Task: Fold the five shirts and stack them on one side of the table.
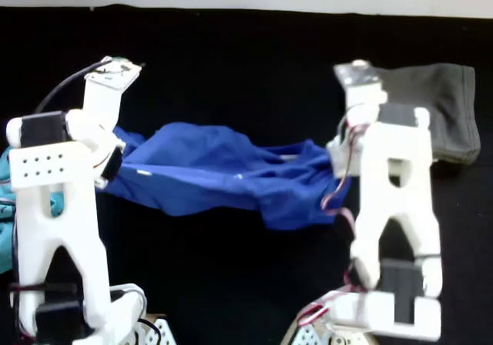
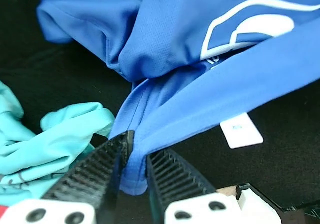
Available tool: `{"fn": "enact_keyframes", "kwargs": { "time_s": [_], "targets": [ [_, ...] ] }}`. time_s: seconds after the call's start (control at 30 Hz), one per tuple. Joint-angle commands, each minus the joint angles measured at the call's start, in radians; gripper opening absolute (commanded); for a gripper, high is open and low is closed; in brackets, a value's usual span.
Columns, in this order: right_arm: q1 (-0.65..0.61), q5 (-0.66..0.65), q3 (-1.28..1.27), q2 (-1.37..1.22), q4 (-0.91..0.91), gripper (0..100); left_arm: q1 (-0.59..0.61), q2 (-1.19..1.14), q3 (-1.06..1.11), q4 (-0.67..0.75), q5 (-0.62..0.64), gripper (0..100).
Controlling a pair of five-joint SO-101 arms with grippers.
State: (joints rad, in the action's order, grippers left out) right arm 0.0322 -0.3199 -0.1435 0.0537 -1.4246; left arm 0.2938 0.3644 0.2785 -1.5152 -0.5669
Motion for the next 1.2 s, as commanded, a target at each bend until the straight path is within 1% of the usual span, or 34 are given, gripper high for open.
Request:
{"fn": "enact_keyframes", "kwargs": {
  "time_s": [0.0, 0.07, 0.2, 0.23, 0.4, 0.47, 0.53, 0.67, 0.7, 0.77, 0.87, 0.97, 1.07, 1.17],
  "targets": [
    [0.053, -0.012, 0.148, -0.130, -0.002, 1.2, 0.012, -0.053, -0.012, 0.029, -0.003, 1],
    [0.058, -0.011, 0.202, -0.173, -0.027, 5.5, 0.012, -0.076, -0.012, 0.032, -0.002, 1],
    [0.058, 0.066, 0.294, -0.136, -0.114, 21.4, 0.012, -0.077, -0.012, 0.032, -0.002, 1],
    [0.058, 0.064, 0.309, -0.110, -0.142, 22.8, 0.012, -0.077, -0.013, 0.032, -0.002, 1],
    [0.036, 0.061, 0.305, 0.067, -0.314, 21.3, 0.010, -0.077, -0.013, 0.032, -0.002, 1],
    [0.024, 0.020, 0.236, 0.145, -0.340, 21.3, 0.008, -0.077, -0.013, 0.040, -0.002, 1],
    [0.002, -0.026, 0.113, 0.229, -0.337, 21.3, 0.010, -0.077, -0.010, 0.058, -0.002, 1],
    [-0.110, -0.149, -0.226, 0.369, -0.332, 21.3, 0.012, -0.079, -0.005, 0.083, -0.002, 1],
    [-0.143, -0.161, -0.308, 0.390, -0.311, 21.3, 0.010, -0.079, -0.005, 0.083, -0.002, 1],
    [-0.186, -0.143, -0.449, 0.415, -0.203, 21.3, 0.007, -0.079, -0.005, 0.083, -0.002, 1],
    [-0.193, -0.049, -0.558, 0.406, -0.015, 21.6, 0.007, -0.079, -0.005, 0.083, -0.002, 1],
    [-0.193, 0.060, -0.575, 0.344, 0.110, 21.8, 0.010, -0.079, -0.005, 0.080, -0.002, 1],
    [-0.199, 0.097, -0.570, 0.240, 0.193, 25.4, 0.010, -0.079, -0.005, 0.075, -0.002, 1],
    [-0.213, 0.123, -0.539, 0.130, 0.237, 26.0, 0.012, -0.079, -0.004, 0.074, -0.002, 1]
  ]
}}
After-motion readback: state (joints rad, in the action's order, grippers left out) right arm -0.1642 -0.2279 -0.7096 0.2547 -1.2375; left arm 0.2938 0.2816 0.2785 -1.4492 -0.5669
